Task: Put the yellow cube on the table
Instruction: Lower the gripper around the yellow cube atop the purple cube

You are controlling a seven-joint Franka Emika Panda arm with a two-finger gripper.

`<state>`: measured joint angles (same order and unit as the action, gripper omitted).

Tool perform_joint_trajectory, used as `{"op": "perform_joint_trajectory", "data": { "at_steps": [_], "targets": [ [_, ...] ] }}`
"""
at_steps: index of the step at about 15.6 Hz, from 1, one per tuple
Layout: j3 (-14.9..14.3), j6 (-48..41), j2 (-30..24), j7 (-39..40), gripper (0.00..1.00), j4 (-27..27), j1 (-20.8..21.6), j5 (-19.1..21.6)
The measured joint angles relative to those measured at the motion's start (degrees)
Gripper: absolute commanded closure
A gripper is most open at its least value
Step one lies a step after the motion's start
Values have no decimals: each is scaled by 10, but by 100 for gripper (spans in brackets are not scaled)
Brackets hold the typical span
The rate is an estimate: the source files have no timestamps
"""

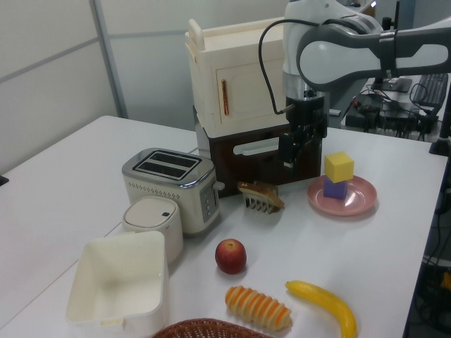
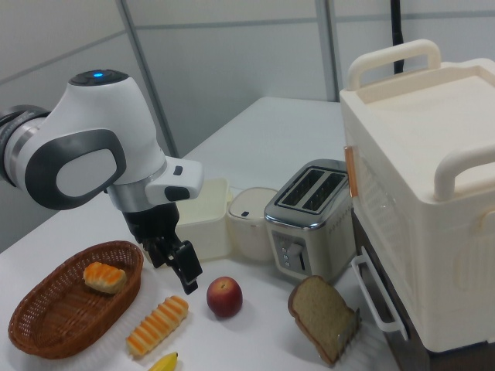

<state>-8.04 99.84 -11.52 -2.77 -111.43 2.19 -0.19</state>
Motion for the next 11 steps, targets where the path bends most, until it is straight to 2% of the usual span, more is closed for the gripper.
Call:
{"op": "perform_joint_trajectory", "data": {
  "at_steps": [7, 11],
  "targets": [
    [0, 0, 0, -1, 0, 0, -6, 0],
    [-2, 31, 5, -8, 0, -1, -86, 0]
  ]
}}
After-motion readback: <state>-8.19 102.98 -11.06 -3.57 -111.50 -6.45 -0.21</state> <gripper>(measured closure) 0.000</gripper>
